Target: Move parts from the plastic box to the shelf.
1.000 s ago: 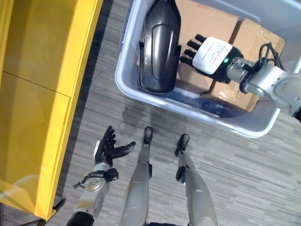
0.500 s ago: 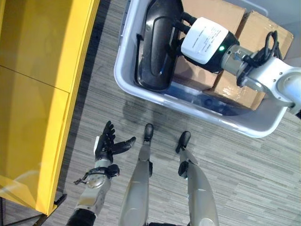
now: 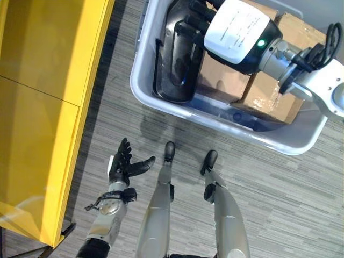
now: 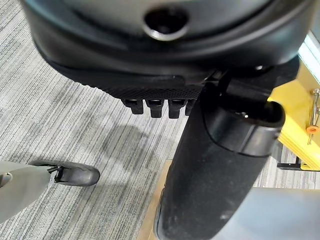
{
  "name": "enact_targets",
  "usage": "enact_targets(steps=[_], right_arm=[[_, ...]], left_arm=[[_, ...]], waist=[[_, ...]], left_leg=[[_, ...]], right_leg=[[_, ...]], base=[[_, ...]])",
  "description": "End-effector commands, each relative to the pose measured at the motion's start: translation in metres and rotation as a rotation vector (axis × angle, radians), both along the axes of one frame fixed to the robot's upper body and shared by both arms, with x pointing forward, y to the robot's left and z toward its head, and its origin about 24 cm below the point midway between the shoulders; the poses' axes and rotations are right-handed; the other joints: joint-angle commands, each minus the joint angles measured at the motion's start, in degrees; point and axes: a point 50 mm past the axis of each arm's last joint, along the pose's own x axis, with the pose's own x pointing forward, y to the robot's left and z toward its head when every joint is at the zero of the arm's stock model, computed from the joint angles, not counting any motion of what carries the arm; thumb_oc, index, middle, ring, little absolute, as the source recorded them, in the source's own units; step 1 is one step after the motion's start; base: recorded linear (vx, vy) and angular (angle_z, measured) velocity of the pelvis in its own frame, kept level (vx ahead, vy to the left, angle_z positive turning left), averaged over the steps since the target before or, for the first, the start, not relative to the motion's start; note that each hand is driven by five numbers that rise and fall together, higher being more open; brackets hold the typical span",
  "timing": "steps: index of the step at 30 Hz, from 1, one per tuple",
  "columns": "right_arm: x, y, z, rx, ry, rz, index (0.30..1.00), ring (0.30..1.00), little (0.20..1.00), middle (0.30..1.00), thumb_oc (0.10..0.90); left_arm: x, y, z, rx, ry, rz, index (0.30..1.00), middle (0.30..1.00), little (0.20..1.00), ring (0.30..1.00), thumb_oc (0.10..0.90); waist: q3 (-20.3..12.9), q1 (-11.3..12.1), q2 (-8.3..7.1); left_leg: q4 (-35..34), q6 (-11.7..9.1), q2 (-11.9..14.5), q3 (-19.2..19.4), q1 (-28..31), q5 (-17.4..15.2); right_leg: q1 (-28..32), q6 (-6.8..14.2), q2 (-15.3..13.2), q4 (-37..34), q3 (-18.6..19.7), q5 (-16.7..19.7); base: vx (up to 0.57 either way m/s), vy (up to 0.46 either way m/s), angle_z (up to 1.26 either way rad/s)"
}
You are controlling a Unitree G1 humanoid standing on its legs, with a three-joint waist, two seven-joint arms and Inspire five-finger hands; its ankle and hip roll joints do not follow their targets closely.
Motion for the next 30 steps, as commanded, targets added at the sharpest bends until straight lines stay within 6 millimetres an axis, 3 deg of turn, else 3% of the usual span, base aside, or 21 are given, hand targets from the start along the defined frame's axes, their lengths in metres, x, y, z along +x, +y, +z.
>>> enact_targets(steps=[1, 7, 17, 24, 30], right_arm=[[-0.026, 0.010, 0.033, 0.055, -0.138, 0.126, 1.000, 1.000, 1.000, 1.000, 0.900], [-0.029, 0.018, 0.029, 0.075, -0.118, 0.170, 1.000, 1.000, 1.000, 1.000, 0.900], [-0.015, 0.015, 0.020, 0.091, -0.064, 0.128, 1.000, 1.000, 1.000, 1.000, 0.900], [-0.001, 0.015, 0.014, 0.089, -0.034, 0.086, 1.000, 1.000, 1.000, 1.000, 0.900], [0.012, 0.004, 0.012, 0.056, -0.040, -0.006, 1.000, 1.000, 1.000, 1.000, 0.900]], left_arm=[[-0.013, 0.011, 0.010, 0.055, -0.063, 0.034, 1.000, 1.000, 1.000, 1.000, 0.900], [-0.015, 0.012, 0.009, 0.051, -0.059, 0.050, 1.000, 1.000, 1.000, 1.000, 0.900], [-0.015, 0.012, 0.011, 0.050, -0.071, 0.043, 1.000, 1.000, 1.000, 1.000, 0.900], [-0.016, 0.013, 0.016, 0.044, -0.099, 0.050, 1.000, 1.000, 1.000, 1.000, 0.900], [-0.020, 0.017, 0.019, 0.051, -0.113, 0.051, 1.000, 1.000, 1.000, 1.000, 0.900]], waist=[[-1.2, -1.2, -2.31], [-1.2, -1.0, -2.19], [-1.2, -0.9, -2.29], [-1.2, -0.3, -1.60], [-1.2, 0.4, -0.69]], left_leg=[[4.9, -2.9, 4.2, -0.9, 2.7, -5.7], [4.9, -2.8, 4.0, -1.1, 2.4, -5.7], [4.7, -2.8, 3.9, -1.1, 1.2, -5.5], [4.7, -2.8, 3.7, -1.7, -1.4, -5.3], [6.3, -3.0, 3.1, -2.2, -5.8, -5.9]], right_leg=[[11.6, 9.2, -8.7, -6.2, 2.8, 3.2], [11.4, 9.2, -8.7, -6.2, 2.7, 3.2], [10.3, 9.2, -8.6, -6.3, 2.6, 3.5], [8.3, 9.2, -8.6, -6.1, 2.3, 3.3], [4.6, 9.3, -9.0, -4.5, 1.8, 2.6]], base=[[0.00, 0.000, 0.00], [0.00, 0.000, 0.00], [0.00, 0.000, 0.00], [0.00, -0.002, 0.00], [0.01, -0.014, 0.04]])
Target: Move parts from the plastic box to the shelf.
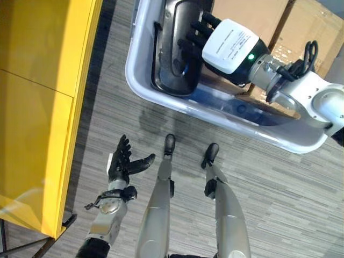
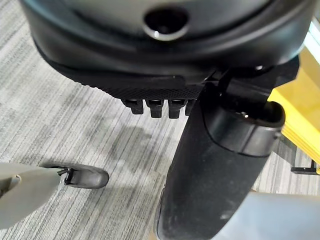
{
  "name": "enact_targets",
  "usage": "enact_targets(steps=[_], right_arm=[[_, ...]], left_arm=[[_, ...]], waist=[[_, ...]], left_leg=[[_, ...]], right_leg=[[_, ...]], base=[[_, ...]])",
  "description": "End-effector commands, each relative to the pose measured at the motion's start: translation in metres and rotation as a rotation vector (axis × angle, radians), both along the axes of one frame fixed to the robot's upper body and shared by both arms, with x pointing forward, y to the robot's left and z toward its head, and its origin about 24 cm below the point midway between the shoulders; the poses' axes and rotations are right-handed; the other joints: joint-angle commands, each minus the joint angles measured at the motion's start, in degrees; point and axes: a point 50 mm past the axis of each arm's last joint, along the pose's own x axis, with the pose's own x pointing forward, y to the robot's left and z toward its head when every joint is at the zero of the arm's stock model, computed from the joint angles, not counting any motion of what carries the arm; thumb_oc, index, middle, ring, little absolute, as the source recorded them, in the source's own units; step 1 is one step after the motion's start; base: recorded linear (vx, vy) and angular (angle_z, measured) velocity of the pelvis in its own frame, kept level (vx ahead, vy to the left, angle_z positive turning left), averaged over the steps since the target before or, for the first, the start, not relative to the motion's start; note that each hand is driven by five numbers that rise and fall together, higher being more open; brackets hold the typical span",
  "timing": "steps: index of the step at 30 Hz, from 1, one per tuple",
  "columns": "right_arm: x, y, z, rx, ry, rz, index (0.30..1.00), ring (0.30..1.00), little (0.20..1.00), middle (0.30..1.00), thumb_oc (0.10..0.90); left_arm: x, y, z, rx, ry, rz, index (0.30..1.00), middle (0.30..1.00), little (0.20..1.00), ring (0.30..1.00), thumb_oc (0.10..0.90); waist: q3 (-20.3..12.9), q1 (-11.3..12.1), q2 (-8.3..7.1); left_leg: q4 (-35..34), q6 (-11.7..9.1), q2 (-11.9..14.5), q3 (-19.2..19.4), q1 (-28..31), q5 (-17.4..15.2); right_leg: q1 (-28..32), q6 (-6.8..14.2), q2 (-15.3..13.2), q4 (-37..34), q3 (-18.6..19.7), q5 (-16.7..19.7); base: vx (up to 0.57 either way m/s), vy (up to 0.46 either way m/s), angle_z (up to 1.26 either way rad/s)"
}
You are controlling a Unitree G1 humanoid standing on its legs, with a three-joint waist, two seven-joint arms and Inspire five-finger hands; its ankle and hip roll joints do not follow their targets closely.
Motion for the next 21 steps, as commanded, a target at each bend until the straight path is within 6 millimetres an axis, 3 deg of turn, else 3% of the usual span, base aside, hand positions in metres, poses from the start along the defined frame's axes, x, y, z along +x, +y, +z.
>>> enact_targets(steps=[1, 6, 7, 8, 9, 10, 14, 21], right_arm=[[-0.011, 0.003, 0.043, -0.030, -0.167, 0.023, 1.000, 1.000, 1.000, 1.000, 0.900], [0.013, -0.037, 0.057, -0.070, -0.198, -0.204, 1.000, 1.000, 1.000, 1.000, 0.900], [0.019, -0.053, 0.062, -0.059, -0.197, -0.286, 1.000, 1.000, 1.000, 1.000, 0.900], [0.019, -0.052, 0.062, -0.060, -0.198, -0.285, 1.000, 1.000, 1.000, 1.000, 0.900], [0.021, -0.057, 0.062, -0.060, -0.195, -0.311, 0.607, 0.607, 0.607, 0.607, 0.620], [0.023, -0.062, 0.061, -0.062, -0.186, -0.331, 0.305, 0.305, 0.305, 0.305, 0.404], [0.022, -0.065, 0.055, -0.057, -0.175, -0.337, 0.300, 0.300, 0.300, 0.300, 0.400], [0.021, -0.053, 0.036, -0.072, -0.123, -0.269, 0.300, 0.300, 0.300, 0.300, 0.400]], left_arm=[[-0.021, 0.019, 0.011, 0.055, -0.069, 0.041, 1.000, 1.000, 1.000, 1.000, 0.900], [-0.024, 0.020, 0.020, 0.054, -0.118, 0.021, 1.000, 1.000, 1.000, 1.000, 0.900], [-0.024, 0.021, 0.022, 0.049, -0.127, 0.023, 1.000, 1.000, 1.000, 1.000, 0.900], [-0.024, 0.021, 0.022, 0.047, -0.128, 0.023, 1.000, 1.000, 1.000, 1.000, 0.900], [-0.024, 0.021, 0.022, 0.048, -0.133, 0.020, 1.000, 1.000, 1.000, 1.000, 0.900], [-0.024, 0.021, 0.021, 0.046, -0.130, 0.021, 1.000, 1.000, 1.000, 1.000, 0.900], [-0.023, 0.020, 0.019, 0.030, -0.124, 0.030, 1.000, 1.000, 1.000, 1.000, 0.900], [-0.018, 0.018, 0.015, 0.015, -0.106, 0.029, 1.000, 1.000, 1.000, 1.000, 0.900]], waist=[[-1.1, 0.5, -0.42], [-1.1, 2.1, 1.95], [-1.1, 2.6, 2.62], [-1.1, 2.6, 2.67], [-1.1, 2.7, 2.85], [-1.1, 2.8, 2.94], [-1.1, 2.7, 3.12], [-1.1, 2.7, 2.74]], left_leg=[[6.0, -2.9, 3.1, -1.5, -0.8, -5.9], [8.9, -2.7, 2.0, -2.6, -7.0, -6.9], [10.0, -2.7, 1.7, -2.8, -8.8, -7.0], [10.1, -2.7, 1.7, -2.8, -9.0, -7.0], [10.3, -2.7, 1.5, -2.8, -9.4, -7.0], [10.4, -2.6, 1.4, -2.8, -9.7, -7.0], [10.5, -2.5, 1.1, -3.0, -9.5, -7.0], [9.8, -2.4, 1.1, -2.9, -6.7, -7.0]], right_leg=[[9.4, 9.4, -8.7, -5.1, 2.6, 3.1], [3.1, 9.3, -9.4, -1.2, 2.8, 1.8], [1.0, 9.2, -9.8, 0.1, 2.9, 1.6], [0.9, 9.2, -9.8, 0.2, 3.0, 1.6], [0.5, 9.2, -9.8, 0.3, 3.0, 1.6], [0.2, 9.2, -9.8, 0.5, 3.1, 1.5], [0.2, 9.3, -10.0, 0.7, 3.1, 1.5], [2.7, 9.4, -10.1, 0.1, 2.7, 1.7]], base=[[0.02, -0.027, 0.12], [0.01, 0.001, 0.13], [0.00, 0.008, 0.12], [0.00, 0.010, 0.08], [0.00, 0.007, 0.09], [0.00, 0.007, 0.04], [0.00, 0.000, 0.00], [0.00, 0.001, 0.01]])
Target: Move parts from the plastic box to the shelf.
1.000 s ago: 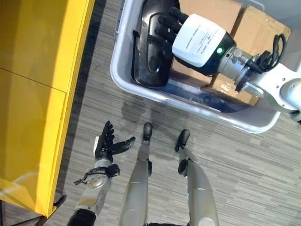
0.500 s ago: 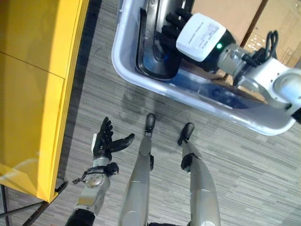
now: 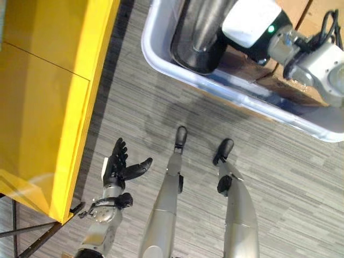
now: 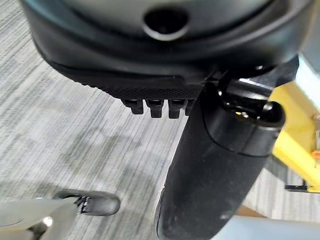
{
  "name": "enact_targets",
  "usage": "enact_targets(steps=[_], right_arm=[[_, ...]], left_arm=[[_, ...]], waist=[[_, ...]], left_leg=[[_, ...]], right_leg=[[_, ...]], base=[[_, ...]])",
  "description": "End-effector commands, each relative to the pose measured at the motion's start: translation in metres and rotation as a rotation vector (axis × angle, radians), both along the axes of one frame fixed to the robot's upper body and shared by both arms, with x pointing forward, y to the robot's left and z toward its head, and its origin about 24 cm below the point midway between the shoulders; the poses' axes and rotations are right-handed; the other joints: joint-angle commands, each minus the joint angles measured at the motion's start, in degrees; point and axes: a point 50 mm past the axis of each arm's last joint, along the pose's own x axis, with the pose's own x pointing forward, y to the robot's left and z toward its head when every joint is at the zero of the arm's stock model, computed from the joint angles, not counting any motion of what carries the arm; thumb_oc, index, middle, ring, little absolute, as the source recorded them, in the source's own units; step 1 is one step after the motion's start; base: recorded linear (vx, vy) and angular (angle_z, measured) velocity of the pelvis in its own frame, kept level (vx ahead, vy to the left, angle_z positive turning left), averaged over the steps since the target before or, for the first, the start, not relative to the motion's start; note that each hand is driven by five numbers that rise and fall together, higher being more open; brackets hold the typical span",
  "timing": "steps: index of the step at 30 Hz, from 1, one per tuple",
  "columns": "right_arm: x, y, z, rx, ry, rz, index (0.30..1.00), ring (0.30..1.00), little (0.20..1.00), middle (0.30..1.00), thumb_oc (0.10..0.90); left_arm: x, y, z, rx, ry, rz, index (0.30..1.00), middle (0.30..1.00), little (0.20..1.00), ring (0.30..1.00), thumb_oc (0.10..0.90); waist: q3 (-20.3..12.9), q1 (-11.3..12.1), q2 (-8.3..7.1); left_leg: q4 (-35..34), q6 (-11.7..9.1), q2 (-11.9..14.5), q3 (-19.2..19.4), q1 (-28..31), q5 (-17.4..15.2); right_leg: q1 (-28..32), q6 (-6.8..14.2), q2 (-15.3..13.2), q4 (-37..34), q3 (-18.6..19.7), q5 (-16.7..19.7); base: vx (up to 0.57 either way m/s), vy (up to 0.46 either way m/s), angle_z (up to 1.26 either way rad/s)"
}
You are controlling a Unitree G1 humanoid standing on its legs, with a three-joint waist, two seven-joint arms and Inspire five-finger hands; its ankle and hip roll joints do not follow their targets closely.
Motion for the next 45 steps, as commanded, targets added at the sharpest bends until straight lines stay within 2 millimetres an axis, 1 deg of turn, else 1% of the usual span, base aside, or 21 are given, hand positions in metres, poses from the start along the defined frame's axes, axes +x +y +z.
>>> enact_targets(steps=[1, 5, 11, 14, 19, 21, 24, 25, 27, 29, 30, 33, 34, 35, 36, 37, 39, 40, 41, 42, 45], right_arm=[[0.001, -0.021, 0.010, -0.041, -0.050, -0.101, 0.300, 0.300, 0.300, 0.300, 0.400], [0.004, -0.017, -0.009, -0.037, 0.006, -0.076, 0.300, 0.300, 0.300, 0.300, 0.400], [0.001, -0.019, -0.022, -0.018, 0.039, -0.058, 0.300, 0.300, 0.300, 0.300, 0.400], [-0.001, -0.018, -0.020, -0.012, 0.033, -0.042, 0.300, 0.300, 0.300, 0.300, 0.400], [-0.016, -0.015, -0.002, -0.026, -0.036, 0.014, 0.300, 0.300, 0.300, 0.300, 0.400], [-0.023, -0.017, 0.008, -0.026, -0.070, 0.025, 0.300, 0.300, 0.300, 0.300, 0.400], [-0.034, -0.018, 0.016, -0.027, -0.105, 0.051, 0.300, 0.300, 0.300, 0.300, 0.400], [-0.037, -0.019, 0.014, -0.010, -0.100, 0.063, 0.300, 0.300, 0.300, 0.300, 0.400], [-0.037, -0.022, 0.013, 0.028, -0.100, 0.070, 0.300, 0.300, 0.300, 0.300, 0.400], [-0.041, -0.022, 0.004, 0.119, -0.077, 0.116, 0.300, 0.300, 0.300, 0.300, 0.400], [-0.041, -0.024, 0.002, 0.125, -0.075, 0.115, 0.300, 0.300, 0.300, 0.300, 0.400], [-0.043, -0.023, -0.012, 0.211, -0.045, 0.154, 0.300, 0.300, 0.300, 0.300, 0.400], [-0.045, -0.021, -0.016, 0.250, -0.023, 0.180, 0.300, 0.300, 0.300, 0.300, 0.400], [-0.049, -0.017, -0.019, 0.303, -0.014, 0.232, 0.300, 0.300, 0.300, 0.300, 0.400], [-0.054, -0.017, -0.021, 0.331, -0.005, 0.255, 0.300, 0.300, 0.300, 0.300, 0.400], [-0.054, -0.018, -0.022, 0.335, -0.005, 0.253, 0.300, 0.300, 0.300, 0.300, 0.400], [-0.063, -0.006, -0.025, 0.449, 0.018, 0.379, 0.300, 0.300, 0.300, 0.300, 0.400], [-0.065, -0.004, -0.026, 0.461, 0.031, 0.397, 0.300, 0.300, 0.300, 0.300, 0.400], [-0.069, 0.002, -0.027, 0.506, 0.043, 0.450, 0.300, 0.300, 0.300, 0.300, 0.400], [-0.070, 0.001, -0.028, 0.508, 0.044, 0.449, 0.300, 0.300, 0.300, 0.300, 0.400], [-0.087, 0.020, -0.034, 0.625, 0.112, 0.634, 0.300, 0.300, 0.300, 0.300, 0.400]], left_arm=[[0.002, 0.011, 0.018, 0.002, -0.097, 0.034, 1.000, 1.000, 1.000, 1.000, 0.900], [0.003, 0.008, 0.011, 0.003, -0.063, 0.020, 1.000, 1.000, 1.000, 1.000, 0.900], [0.008, 0.009, 0.010, 0.020, -0.048, 0.007, 1.000, 1.000, 1.000, 1.000, 0.900], [0.010, 0.010, 0.011, 0.028, -0.050, 0.005, 1.000, 1.000, 1.000, 1.000, 0.900], [0.015, 0.008, 0.020, 0.048, -0.073, -0.038, 1.000, 1.000, 1.000, 1.000, 0.900], [0.020, 0.001, 0.022, 0.041, -0.077, -0.081, 1.000, 1.000, 1.000, 1.000, 0.900], [0.021, -0.003, 0.023, 0.068, -0.073, -0.123, 1.000, 1.000, 1.000, 1.000, 0.900], [0.023, -0.004, 0.021, 0.095, -0.063, -0.134, 1.000, 1.000, 1.000, 1.000, 0.900], [0.025, -0.006, 0.024, 0.117, -0.072, -0.135, 1.000, 1.000, 1.000, 1.000, 0.900], [0.029, -0.007, 0.025, 0.168, -0.077, -0.133, 1.000, 1.000, 1.000, 1.000, 0.900], [0.029, -0.006, 0.025, 0.174, -0.074, -0.134, 1.000, 1.000, 1.000, 1.000, 0.900], [0.033, -0.007, 0.034, 0.286, -0.109, -0.148, 1.000, 1.000, 1.000, 1.000, 0.900], [0.035, -0.008, 0.040, 0.335, -0.133, -0.147, 1.000, 1.000, 1.000, 1.000, 0.900], [0.039, -0.004, 0.051, 0.524, -0.171, -0.126, 1.000, 1.000, 1.000, 1.000, 0.900], [0.041, -0.002, 0.067, 0.748, -0.230, -0.118, 1.000, 1.000, 1.000, 1.000, 0.900], [0.041, -0.002, 0.067, 0.752, -0.230, -0.119, 1.000, 1.000, 1.000, 1.000, 0.900], [0.045, -0.011, 0.094, 0.890, -0.377, -0.117, 1.000, 1.000, 1.000, 1.000, 0.900], [0.044, -0.012, 0.090, 0.876, -0.363, -0.123, 1.000, 1.000, 1.000, 1.000, 0.900], [0.043, -0.014, 0.099, 0.928, -0.425, -0.102, 1.000, 1.000, 1.000, 1.000, 0.900], [0.042, -0.014, 0.099, 0.930, -0.424, -0.103, 1.000, 1.000, 1.000, 1.000, 0.900], [0.036, -0.020, 0.131, 1.165, -0.636, -0.026, 1.000, 1.000, 1.000, 1.000, 0.900]], waist=[[5.0, 0.5, -0.70], [5.0, 0.6, -1.55], [5.0, 0.8, -2.66], [5.0, 1.0, -3.01], [5.0, 1.1, -4.74], [4.7, 1.2, -5.91], [1.0, 0.6, -7.59], [-1.5, -0.1, -8.47], [-2.8, -0.5, -8.86], [-6.7, -1.8, -10.04], [-6.7, -1.6, -10.32], [-10.5, -2.8, -10.90], [-11.9, -3.4, -10.89], [-14.3, -4.8, -10.23], [-15.4, -5.2, -10.20], [-15.6, -5.1, -10.36], [-17.6, -6.6, -9.59], [-18.2, -6.7, -9.65], [-19.3, -7.3, -9.27], [-19.3, -7.1, -9.37], [-22.8, -9.5, -7.63]], left_leg=[[5.4, -1.6, 2.6, -1.5, 4.9, -6.3], [4.1, -1.9, 3.1, -1.3, 9.6, -5.8], [3.7, -1.7, 2.9, -1.4, 15.6, -6.2], [3.5, -1.7, 3.0, -1.3, 18.2, -6.3], [2.0, -1.4, 3.5, -1.3, 27.6, -6.3], [1.6, -1.4, 3.8, -1.3, 32.6, -6.8], [0.4, -1.4, 4.3, -1.0, 36.2, -7.2], [-0.4, -1.4, 4.7, -0.8, 38.2, -7.4], [-1.0, -1.4, 4.8, -0.6, 39.3, -7.3], [-3.1, -1.4, 5.4, 0.0, 42.6, -7.4], [-3.3, -1.4, 5.5, 0.1, 42.9, -7.4], [-6.3, -1.5, 6.2, 1.8, 46.5, -7.0], [-7.4, -1.6, 6.5, 2.5, 47.6, -6.8], [-8.8, -1.9, 6.9, 3.6, 49.2, -6.6], [-9.5, -2.1, 7.1, 4.4, 50.2, -6.2], [-9.8, -2.1, 7.2, 4.4, 50.5, -6.4], [-9.8, -2.0, 7.5, 5.8, 52.0, -6.7], [-9.8, -2.0, 7.5, 6.1, 52.3, -6.5], [-10.0, -2.0, 7.6, 6.8, 53.3, -7.3], [-10.0, -2.0, 7.6, 6.9, 53.3, -7.3], [-10.0, -1.9, 8.1, 9.1, 55.4, -7.5]], right_leg=[[15.5, 9.0, -7.2, -8.4, 3.3, 4.7], [20.6, 9.2, -7.0, -9.9, 2.4, 5.2], [27.3, 9.3, -6.9, -10.6, 1.6, 5.2], [29.9, 9.4, -7.0, -11.0, 1.4, 5.3], [39.3, 9.5, -6.9, -13.3, 0.7, 5.4], [44.5, 9.6, -6.9, -14.7, 0.5, 5.3], [48.1, 9.8, -6.1, -16.8, 0.2, 5.5], [49.8, 9.9, -5.6, -17.8, 0.0, 5.5], [50.8, 10.0, -5.4, -18.5, -0.1, 5.6], [53.1, 10.2, -4.5, -20.3, 0.6, 6.1], [53.3, 10.1, -4.4, -20.4, 0.6, 6.2], [55.2, 10.5, -3.6, -22.4, 1.7, 6.8], [55.8, 10.7, -3.5, -23.1, 2.1, 7.1], [56.5, 11.0, -3.4, -24.4, 2.7, 7.4], [57.0, 11.1, -3.3, -25.0, 3.2, 7.9], [57.2, 11.2, -3.2, -25.2, 3.2, 7.7], [57.7, 11.3, -3.3, -25.7, 4.1, 8.2], [57.7, 11.3, -3.4, -25.9, 4.5, 8.4], [57.9, 11.3, -3.2, -26.0, 5.3, 8.1], [57.9, 11.3, -3.2, -26.0, 5.4, 8.1], [57.5, 10.9, -2.6, -25.7, 8.2, 8.2]], base=[[0.00, 0.000, 0.00], [-0.01, -0.004, 0.10], [-0.02, -0.007, 0.09], [-0.01, -0.015, 0.09], [0.00, -0.005, -0.01], [0.02, -0.021, -0.07], [0.06, -0.025, -0.18], [0.07, -0.028, -0.24], [0.04, -0.023, -0.22], [0.05, -0.033, -0.10], [0.02, -0.023, -0.13], [0.01, 0.016, -0.25], [0.02, 0.026, -0.23], [0.02, 0.025, -0.30], [0.04, 0.018, -0.30], [0.04, 0.015, -0.28], [-0.01, 0.017, -0.30], [0.01, 0.022, -0.31], [0.05, 0.022, -0.36], [0.04, 0.014, -0.37], [0.01, 0.002, -0.40]])
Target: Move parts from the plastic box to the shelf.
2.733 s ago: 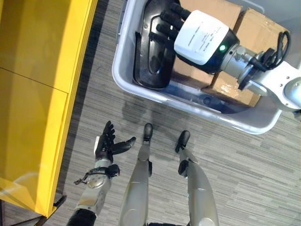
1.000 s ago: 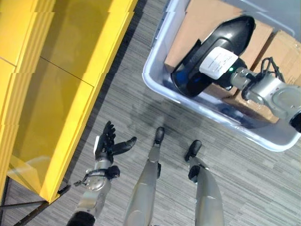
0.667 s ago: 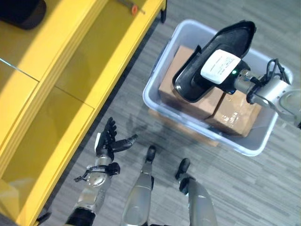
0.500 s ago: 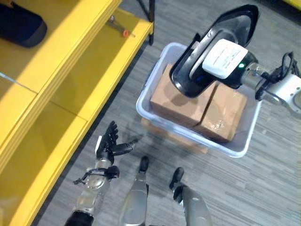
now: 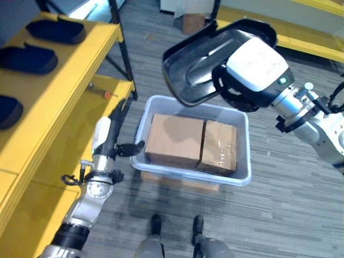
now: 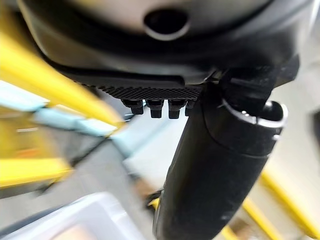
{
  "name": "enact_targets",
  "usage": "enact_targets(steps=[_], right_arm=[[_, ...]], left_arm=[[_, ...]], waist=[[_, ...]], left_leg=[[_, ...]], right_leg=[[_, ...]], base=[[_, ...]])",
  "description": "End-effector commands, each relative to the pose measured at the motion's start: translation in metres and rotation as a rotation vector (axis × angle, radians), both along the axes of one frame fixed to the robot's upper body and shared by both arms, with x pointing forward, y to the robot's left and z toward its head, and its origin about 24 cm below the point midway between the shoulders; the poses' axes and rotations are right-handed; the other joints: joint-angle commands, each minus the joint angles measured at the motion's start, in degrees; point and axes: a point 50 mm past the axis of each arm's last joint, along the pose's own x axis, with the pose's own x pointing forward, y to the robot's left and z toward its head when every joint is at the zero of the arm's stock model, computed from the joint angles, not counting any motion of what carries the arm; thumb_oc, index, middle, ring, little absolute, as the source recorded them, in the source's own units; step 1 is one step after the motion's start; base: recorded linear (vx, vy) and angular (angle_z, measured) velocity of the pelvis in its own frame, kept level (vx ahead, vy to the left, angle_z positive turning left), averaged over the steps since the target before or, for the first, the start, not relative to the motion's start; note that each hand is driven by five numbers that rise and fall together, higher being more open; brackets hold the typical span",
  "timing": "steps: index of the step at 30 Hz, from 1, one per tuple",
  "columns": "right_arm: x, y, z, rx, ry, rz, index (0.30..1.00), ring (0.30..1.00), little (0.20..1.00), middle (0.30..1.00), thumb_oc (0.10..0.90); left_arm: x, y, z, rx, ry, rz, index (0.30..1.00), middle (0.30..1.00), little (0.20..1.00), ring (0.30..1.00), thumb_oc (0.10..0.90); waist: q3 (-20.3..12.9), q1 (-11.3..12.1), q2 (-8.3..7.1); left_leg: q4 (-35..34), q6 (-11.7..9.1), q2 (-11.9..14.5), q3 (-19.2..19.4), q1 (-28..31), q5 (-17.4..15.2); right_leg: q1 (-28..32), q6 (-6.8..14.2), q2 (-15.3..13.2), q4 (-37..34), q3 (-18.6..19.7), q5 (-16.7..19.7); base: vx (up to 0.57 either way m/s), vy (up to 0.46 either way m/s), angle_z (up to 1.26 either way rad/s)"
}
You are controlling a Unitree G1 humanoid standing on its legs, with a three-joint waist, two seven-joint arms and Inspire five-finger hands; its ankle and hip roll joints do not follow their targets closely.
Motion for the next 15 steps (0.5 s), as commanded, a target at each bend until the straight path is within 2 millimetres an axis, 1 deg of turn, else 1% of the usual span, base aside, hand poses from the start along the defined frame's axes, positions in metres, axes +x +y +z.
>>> enact_targets(steps=[1, 2, 3, 4, 10, 11, 12, 14, 15], right_arm=[[-0.011, 0.010, 0.026, 0.235, -0.060, 0.165, 0.300, 0.300, 0.300, 0.300, 0.400], [-0.017, 0.018, 0.021, 0.250, -0.027, 0.228, 0.300, 0.300, 0.300, 0.300, 0.400], [-0.019, 0.021, 0.020, 0.251, -0.017, 0.248, 0.300, 0.300, 0.300, 0.300, 0.400], [-0.019, 0.021, 0.020, 0.251, -0.016, 0.248, 0.300, 0.300, 0.300, 0.300, 0.400], [-0.025, 0.031, 0.017, 0.266, 0.036, 0.330, 0.300, 0.300, 0.300, 0.300, 0.400], [-0.026, 0.032, 0.017, 0.267, 0.043, 0.337, 0.300, 0.300, 0.300, 0.300, 0.400], [-0.027, 0.033, 0.017, 0.269, 0.052, 0.348, 0.300, 0.300, 0.300, 0.300, 0.400], [-0.026, 0.034, 0.016, 0.254, 0.059, 0.345, 0.300, 0.300, 0.300, 0.300, 0.400], [-0.026, 0.034, 0.016, 0.248, 0.065, 0.347, 0.300, 0.300, 0.300, 0.300, 0.400]], left_arm=[[-0.009, -0.015, 0.021, 0.243, -0.239, -0.058, 1.000, 1.000, 1.000, 1.000, 0.900], [-0.010, -0.019, 0.033, 0.353, -0.321, -0.067, 1.000, 1.000, 1.000, 1.000, 0.900], [-0.011, -0.018, 0.037, 0.395, -0.345, -0.060, 1.000, 1.000, 1.000, 1.000, 0.900], [-0.011, -0.018, 0.037, 0.396, -0.345, -0.060, 1.000, 1.000, 1.000, 1.000, 0.900], [-0.011, -0.017, 0.055, 0.546, -0.455, -0.052, 1.000, 1.000, 1.000, 1.000, 0.900], [-0.012, -0.018, 0.058, 0.567, -0.471, -0.051, 1.000, 1.000, 1.000, 1.000, 0.900], [-0.011, -0.019, 0.059, 0.581, -0.474, -0.055, 1.000, 1.000, 1.000, 1.000, 0.900], [-0.011, -0.019, 0.062, 0.614, -0.492, -0.051, 1.000, 1.000, 1.000, 1.000, 0.900], [-0.011, -0.019, 0.064, 0.633, -0.504, -0.048, 1.000, 1.000, 1.000, 1.000, 0.900]], waist=[[-14.4, 0.6, -0.87], [-15.4, -0.1, -0.18], [-15.7, -0.3, -0.01], [-15.9, -0.3, 0.03], [-16.9, -1.4, 0.62], [-17.2, -1.5, 0.71], [-17.2, -1.6, 0.66], [-17.6, -1.7, 0.71], [-17.5, -1.8, 0.66]], left_leg=[[-0.1, -4.3, 6.7, -1.8, 2.7, -3.8], [-0.2, -4.4, 7.0, -1.2, 3.3, -3.9], [-0.2, -4.4, 7.1, -1.0, 3.5, -3.9], [-0.3, -4.5, 7.1, -1.0, 3.7, -4.4], [-0.3, -4.7, 7.6, -0.4, 4.5, -4.0], [-0.4, -4.8, 7.6, -0.4, 4.7, -4.5], [-0.3, -4.8, 7.7, -0.3, 4.6, -4.0], [-0.4, -4.9, 7.8, -0.3, 4.9, -4.5], [-0.4, -4.9, 7.8, -0.2, 4.8, -4.0]], right_leg=[[0.5, 8.0, -6.0, 2.9, 2.8, -1.3], [0.6, 7.9, -5.7, 2.6, 3.4, -1.4], [0.7, 7.9, -5.6, 2.6, 3.6, -1.4], [0.9, 8.0, -5.5, 2.5, 3.6, -1.8], [1.1, 7.7, -5.0, 2.6, 4.5, -1.7], [1.4, 7.9, -4.9, 2.4, 4.6, -2.1], [1.2, 7.7, -4.9, 2.5, 4.6, -1.7], [1.5, 7.8, -4.7, 2.3, 4.7, -2.1], [1.4, 7.7, -4.7, 2.4, 4.8, -1.7]], base=[[0.02, -0.020, -0.40], [0.02, -0.020, -0.42], [0.05, -0.017, -0.11], [0.05, -0.011, -0.14], [0.01, -0.007, -0.05], [0.01, -0.005, -0.05], [0.05, 0.001, -0.03], [0.00, 0.000, 0.00], [0.00, 0.000, 0.00]])
